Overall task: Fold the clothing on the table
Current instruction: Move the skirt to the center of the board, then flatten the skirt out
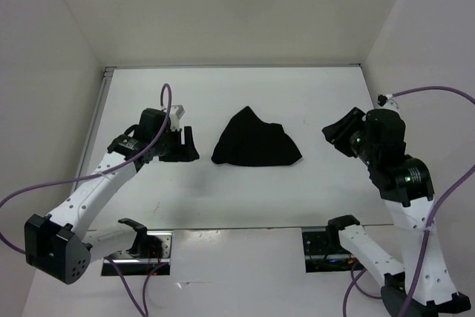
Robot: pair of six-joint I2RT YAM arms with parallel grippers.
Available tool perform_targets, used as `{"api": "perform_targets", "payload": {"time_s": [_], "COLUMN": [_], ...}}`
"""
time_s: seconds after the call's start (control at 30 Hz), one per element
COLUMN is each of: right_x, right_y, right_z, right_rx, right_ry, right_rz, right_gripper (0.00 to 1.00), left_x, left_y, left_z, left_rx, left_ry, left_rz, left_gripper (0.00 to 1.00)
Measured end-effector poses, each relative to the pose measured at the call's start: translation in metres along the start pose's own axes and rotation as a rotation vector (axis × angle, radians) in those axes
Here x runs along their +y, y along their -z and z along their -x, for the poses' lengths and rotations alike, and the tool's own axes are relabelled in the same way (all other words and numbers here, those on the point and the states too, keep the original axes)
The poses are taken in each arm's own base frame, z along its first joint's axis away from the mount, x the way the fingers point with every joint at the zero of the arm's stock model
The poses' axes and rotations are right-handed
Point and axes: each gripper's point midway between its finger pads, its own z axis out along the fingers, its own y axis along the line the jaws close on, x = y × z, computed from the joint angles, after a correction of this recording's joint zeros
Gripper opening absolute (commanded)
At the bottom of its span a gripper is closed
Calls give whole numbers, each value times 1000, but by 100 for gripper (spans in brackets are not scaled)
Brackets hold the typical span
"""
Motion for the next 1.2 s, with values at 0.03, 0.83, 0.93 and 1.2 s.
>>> {"api": "perform_targets", "payload": {"time_s": [0.03, 0.83, 0.93, 1.2], "right_x": [3, 154, 152, 144], "right_y": [4, -177, -181, -184], "right_z": [0, -117, -116, -115], "right_rx": [-5, 372, 369, 359], "right_ry": [-4, 369, 379, 396], "right_rz": [26, 114, 99, 61], "right_gripper": [44, 48, 49, 49], "left_x": [0, -6, -5, -8], "left_y": [-1, -112, -128, -152], "left_z": [-1, 8, -1, -11], "left_rx": [5, 204, 242, 312], "left_ry": [0, -88, -73, -46], "left_rz": [0, -73, -90, -135], "left_gripper": [76, 65, 68, 18]}}
